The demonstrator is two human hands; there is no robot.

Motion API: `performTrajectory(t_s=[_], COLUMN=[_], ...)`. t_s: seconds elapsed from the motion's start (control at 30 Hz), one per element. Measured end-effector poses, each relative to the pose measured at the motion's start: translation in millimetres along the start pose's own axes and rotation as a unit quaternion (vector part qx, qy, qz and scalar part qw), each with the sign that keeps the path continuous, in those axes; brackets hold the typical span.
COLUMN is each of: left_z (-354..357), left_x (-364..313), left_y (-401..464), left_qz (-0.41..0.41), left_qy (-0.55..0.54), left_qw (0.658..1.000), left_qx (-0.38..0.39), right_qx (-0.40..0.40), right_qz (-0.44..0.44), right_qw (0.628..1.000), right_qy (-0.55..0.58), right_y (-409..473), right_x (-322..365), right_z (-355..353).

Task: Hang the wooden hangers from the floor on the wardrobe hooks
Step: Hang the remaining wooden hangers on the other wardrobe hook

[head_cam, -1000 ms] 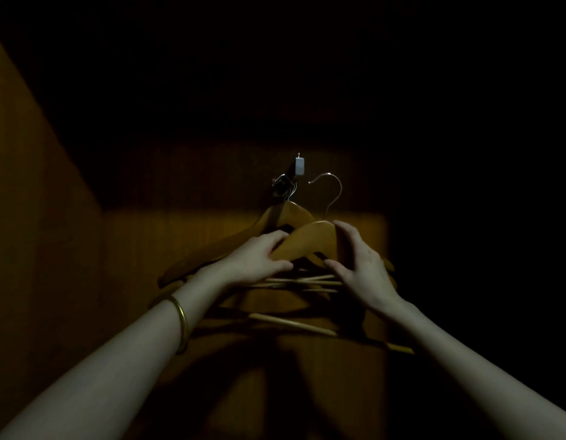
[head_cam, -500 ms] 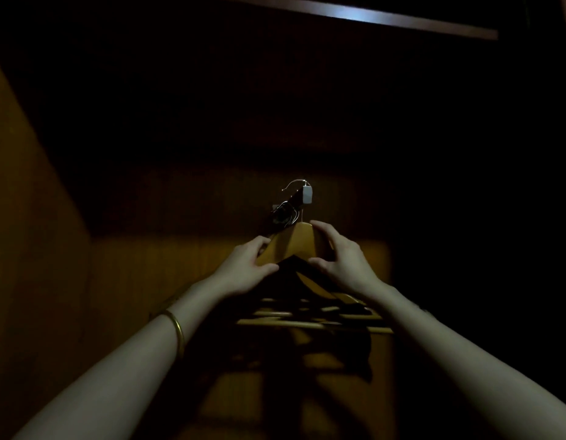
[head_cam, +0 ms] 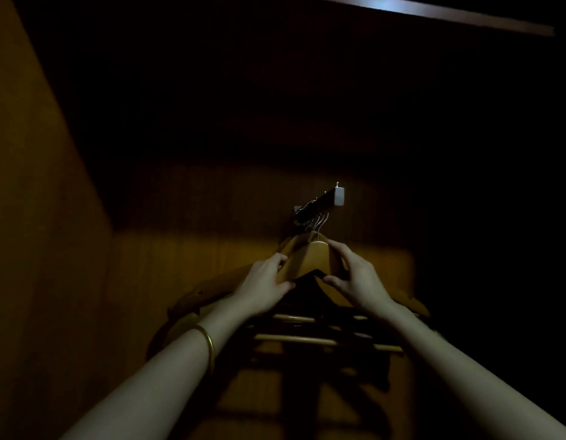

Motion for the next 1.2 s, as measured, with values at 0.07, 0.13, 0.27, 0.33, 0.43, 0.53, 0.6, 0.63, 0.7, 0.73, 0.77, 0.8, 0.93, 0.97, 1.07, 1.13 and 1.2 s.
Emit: performTrajectory(t_s=[0.07,0.13,0.27,0.33,0.43,0.53,0.6,0.63,0.7,0.73,0.77,0.8,0.93,0.97,1.07,1.13,1.2], left_z=[-4.0,-8.9,-19.3,-28.0,-31.1,-26.2,-24.0,-23.9,-23.4,-23.3,-23.4,-23.6,-23.1,-22.4,-16.8,-12.6,-10.2], left_x=[0.4,3.7,11.2,8.4,1.2,-1.8,-2.1,-2.5,-1.9,-1.0,0.0,0.8,2.0,2.1,1.2,0.4,0.4], left_y=[-4.6,-9.1,-11.8,-12.7,-14.3,-15.4,-15.7,-16.3,-17.6,-18.3,-19.2,-19.6,-18.1,-17.1,-13.0,-10.5,-9.2], left_qz=[0.012,0.019,0.018,0.032,0.072,0.092,0.088,0.087,0.086,0.085,0.085,0.085,0.088,0.087,0.087,0.083,0.076], left_qy=[-0.02,-0.037,0.02,0.07,0.108,0.079,0.044,0.037,0.038,0.037,0.036,0.035,0.048,0.044,0.031,0.025,0.023], left_qw=[0.998,0.995,0.988,0.98,0.971,0.974,0.978,0.978,0.978,0.979,0.981,0.982,0.983,0.983,0.986,0.988,0.99], left_qx=[-0.05,-0.095,-0.154,-0.185,-0.199,-0.189,-0.184,-0.186,-0.184,-0.179,-0.174,-0.168,-0.157,-0.155,-0.141,-0.128,-0.12], right_qx=[-0.01,-0.016,-0.027,-0.033,-0.048,-0.065,-0.071,-0.071,-0.064,-0.061,-0.063,-0.067,-0.065,-0.063,-0.065,-0.064,-0.063], right_qz=[0.006,0.017,0.014,0.009,0.007,-0.016,-0.017,-0.011,0.005,0.012,0.015,0.017,0.024,0.024,0.024,0.026,0.027], right_qw=[1.0,0.999,0.997,0.996,0.998,0.996,0.995,0.995,0.995,0.995,0.994,0.992,0.991,0.991,0.989,0.988,0.987], right_qy=[-0.022,-0.038,-0.074,-0.079,-0.042,-0.063,-0.072,-0.07,-0.073,-0.08,-0.09,-0.103,-0.117,-0.117,-0.131,-0.139,-0.145], right_y=[0.4,0.6,-0.1,-0.7,-1.4,-1.6,-0.6,-0.2,-0.8,-1.9,-3.2,-4.3,-3.2,-2.7,-2.8,-3.5,-4.5], right_x=[-2.0,-2.6,3.2,4.2,5.0,9.6,9.9,8.6,4.4,2.2,0.6,-0.8,-2.4,-2.4,-3.0,-4.4,-5.3], right_z=[-1.6,-3.1,-0.5,2.5,1.9,-3.7,-6.5,-6.7,-4.7,-3.2,-2.5,-2.5,-1.8,-1.2,-1.0,-1.9,-3.8])
Point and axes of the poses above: each hand's wrist, its own y-axis towards the middle knuckle, its own z-axis out of the palm, x = y × z, the point moved 10 cm from there along y, towards the middle knuckle, and after that the axes turned 3 degrees about -z, right-handed, at the moved point
